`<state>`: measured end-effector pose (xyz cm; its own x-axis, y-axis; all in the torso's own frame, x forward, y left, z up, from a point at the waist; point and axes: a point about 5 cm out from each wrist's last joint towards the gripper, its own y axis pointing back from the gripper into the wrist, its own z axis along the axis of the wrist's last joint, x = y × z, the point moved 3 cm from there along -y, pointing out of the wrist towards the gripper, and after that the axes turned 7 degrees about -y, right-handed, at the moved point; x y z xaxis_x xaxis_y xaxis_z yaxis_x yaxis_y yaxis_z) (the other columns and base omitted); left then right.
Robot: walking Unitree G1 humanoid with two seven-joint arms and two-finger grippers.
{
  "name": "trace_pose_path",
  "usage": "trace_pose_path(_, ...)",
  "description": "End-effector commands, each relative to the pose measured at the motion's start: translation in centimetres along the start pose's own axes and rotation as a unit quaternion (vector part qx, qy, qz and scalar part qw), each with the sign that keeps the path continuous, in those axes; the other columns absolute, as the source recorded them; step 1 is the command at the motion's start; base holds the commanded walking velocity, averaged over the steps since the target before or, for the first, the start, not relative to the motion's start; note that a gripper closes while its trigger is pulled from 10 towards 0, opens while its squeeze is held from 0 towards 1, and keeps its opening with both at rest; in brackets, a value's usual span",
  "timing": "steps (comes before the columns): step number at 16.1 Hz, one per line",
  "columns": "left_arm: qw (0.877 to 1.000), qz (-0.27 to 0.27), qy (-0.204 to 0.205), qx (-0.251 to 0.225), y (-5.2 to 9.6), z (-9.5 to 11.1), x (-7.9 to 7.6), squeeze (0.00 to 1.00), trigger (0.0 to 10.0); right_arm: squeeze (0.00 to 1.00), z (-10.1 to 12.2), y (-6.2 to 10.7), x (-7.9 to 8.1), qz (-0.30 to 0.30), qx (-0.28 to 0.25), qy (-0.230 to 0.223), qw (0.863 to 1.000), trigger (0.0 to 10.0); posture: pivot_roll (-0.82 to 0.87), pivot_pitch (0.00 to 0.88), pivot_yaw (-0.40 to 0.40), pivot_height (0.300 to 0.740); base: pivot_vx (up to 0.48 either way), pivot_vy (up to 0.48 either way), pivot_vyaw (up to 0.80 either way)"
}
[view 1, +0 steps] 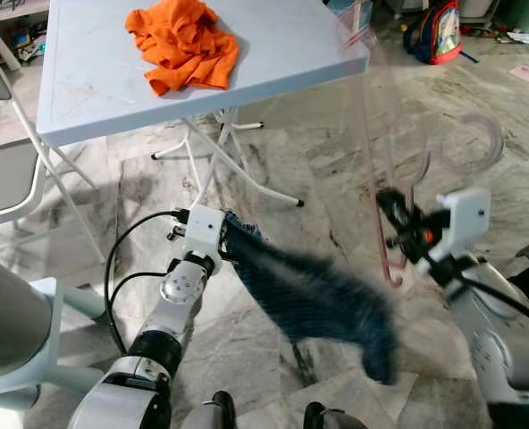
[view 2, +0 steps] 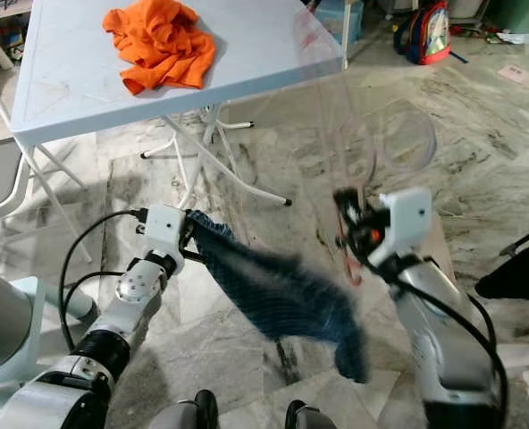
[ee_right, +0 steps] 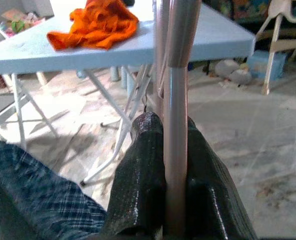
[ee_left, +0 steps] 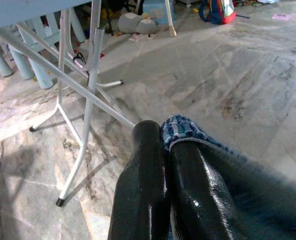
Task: Hang hanger
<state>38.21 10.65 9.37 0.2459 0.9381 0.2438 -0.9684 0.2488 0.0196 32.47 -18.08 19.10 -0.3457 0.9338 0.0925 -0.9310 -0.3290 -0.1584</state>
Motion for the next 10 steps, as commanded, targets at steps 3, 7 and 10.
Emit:
trace_pose_path(3,1.000,0.005,0.005,0.004,0.4,-0.5,-0.3,0.00,0.0,0.00,0.2,-1.3,0.9,-0.034,-0.031,-0.022,0.999,10.0,-0.05,0.240,0.046,0.740,0.000,0.000,0.00)
trace_pose_path(7,1.000,0.001,-0.005,-0.017,0.2,0.4,-0.3,0.00,0.0,0.00,-0.3,-1.1,0.0,-0.062,-0.021,0.010,0.998,10.0,-0.04,0.242,0.048,0.740,0.000,0.000,0.00)
trace_pose_path(10,0.998,0.019,-0.035,-0.056,1.0,1.6,0.7,0.00,0.0,0.00,-1.2,0.1,-1.1,-0.104,-0.006,0.039,0.994,10.0,-0.03,0.244,0.053,0.740,0.000,0.000,0.00)
